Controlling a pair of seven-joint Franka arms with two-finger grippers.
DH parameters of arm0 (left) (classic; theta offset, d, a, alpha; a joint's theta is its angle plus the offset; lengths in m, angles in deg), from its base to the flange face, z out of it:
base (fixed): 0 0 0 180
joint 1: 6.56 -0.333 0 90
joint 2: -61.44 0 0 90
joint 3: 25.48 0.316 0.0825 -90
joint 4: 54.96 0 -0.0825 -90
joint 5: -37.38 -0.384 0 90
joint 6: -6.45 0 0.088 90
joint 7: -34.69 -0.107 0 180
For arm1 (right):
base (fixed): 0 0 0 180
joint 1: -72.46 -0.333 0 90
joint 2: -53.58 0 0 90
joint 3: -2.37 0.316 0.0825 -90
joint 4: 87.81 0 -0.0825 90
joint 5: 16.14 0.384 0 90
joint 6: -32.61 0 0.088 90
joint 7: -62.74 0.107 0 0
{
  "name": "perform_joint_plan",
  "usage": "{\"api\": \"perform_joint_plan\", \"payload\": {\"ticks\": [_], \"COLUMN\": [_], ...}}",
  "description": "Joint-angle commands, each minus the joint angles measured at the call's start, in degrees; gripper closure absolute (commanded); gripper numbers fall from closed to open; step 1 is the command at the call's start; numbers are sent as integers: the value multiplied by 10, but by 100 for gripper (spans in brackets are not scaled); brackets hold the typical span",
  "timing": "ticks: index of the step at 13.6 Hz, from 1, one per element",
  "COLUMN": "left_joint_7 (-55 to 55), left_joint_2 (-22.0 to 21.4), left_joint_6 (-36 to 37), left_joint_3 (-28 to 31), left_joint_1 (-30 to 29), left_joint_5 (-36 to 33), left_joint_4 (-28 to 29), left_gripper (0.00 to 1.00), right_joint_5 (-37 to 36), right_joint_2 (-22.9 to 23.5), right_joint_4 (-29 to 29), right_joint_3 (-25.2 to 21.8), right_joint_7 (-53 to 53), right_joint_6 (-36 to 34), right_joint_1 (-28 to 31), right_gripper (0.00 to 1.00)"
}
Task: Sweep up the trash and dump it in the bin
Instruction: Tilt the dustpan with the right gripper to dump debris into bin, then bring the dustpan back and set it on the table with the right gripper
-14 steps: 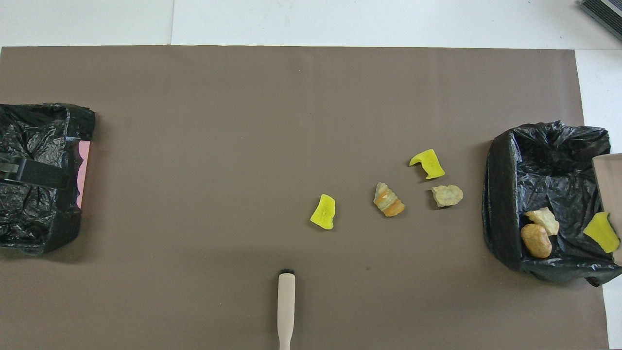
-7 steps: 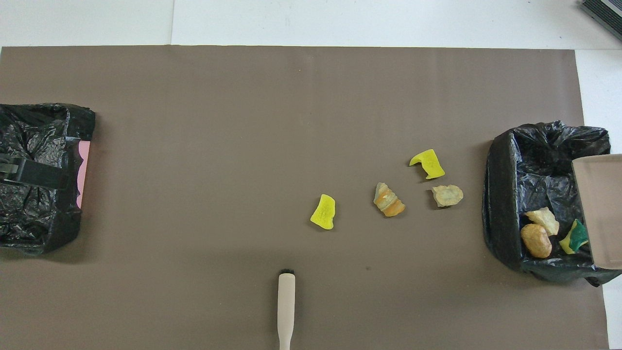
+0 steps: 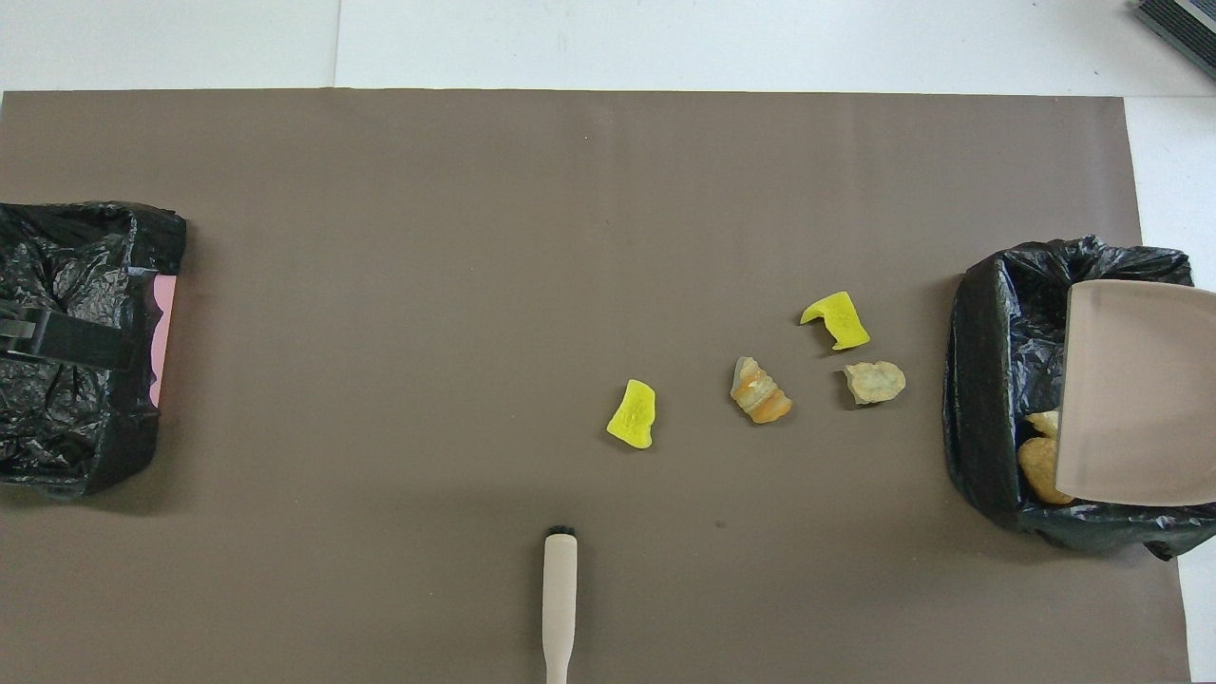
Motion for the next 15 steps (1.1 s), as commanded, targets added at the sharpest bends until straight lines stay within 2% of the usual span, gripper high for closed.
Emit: {"api": "perform_joint_plan", "payload": {"ticks": [1, 5, 9, 12, 15], "left_joint_7": [-1, -1, -1, -1, -1], "left_joint_2": [-5, -5, -5, -5, -5], "left_joint_6": [11, 10, 10, 11, 12], "left_joint_3": [-4, -4, -4, -4, -4], "left_joint_1": [-5, -8, -8, -8, -8], "left_joint_5": [-10, -10, -10, -10, -9], "left_joint_4": [-2, -2, -2, -2, -2], "left_gripper": [0, 0, 0, 0, 0], "right_joint_5": [49, 108, 203, 281, 300], "right_joint_2": [13, 26, 45, 76, 130], "right_joint_4": [-2, -2, -3, -15, -55], "right_joint_3": [3, 3, 3, 3, 3], "right_joint_7": [108, 275, 488, 632, 796], "right_joint_6": [-41, -78, -103, -97, -83], "right_joint_1": [-8, -55, -116, -167, -253], "right_gripper": [100, 100, 100, 100, 100]}}
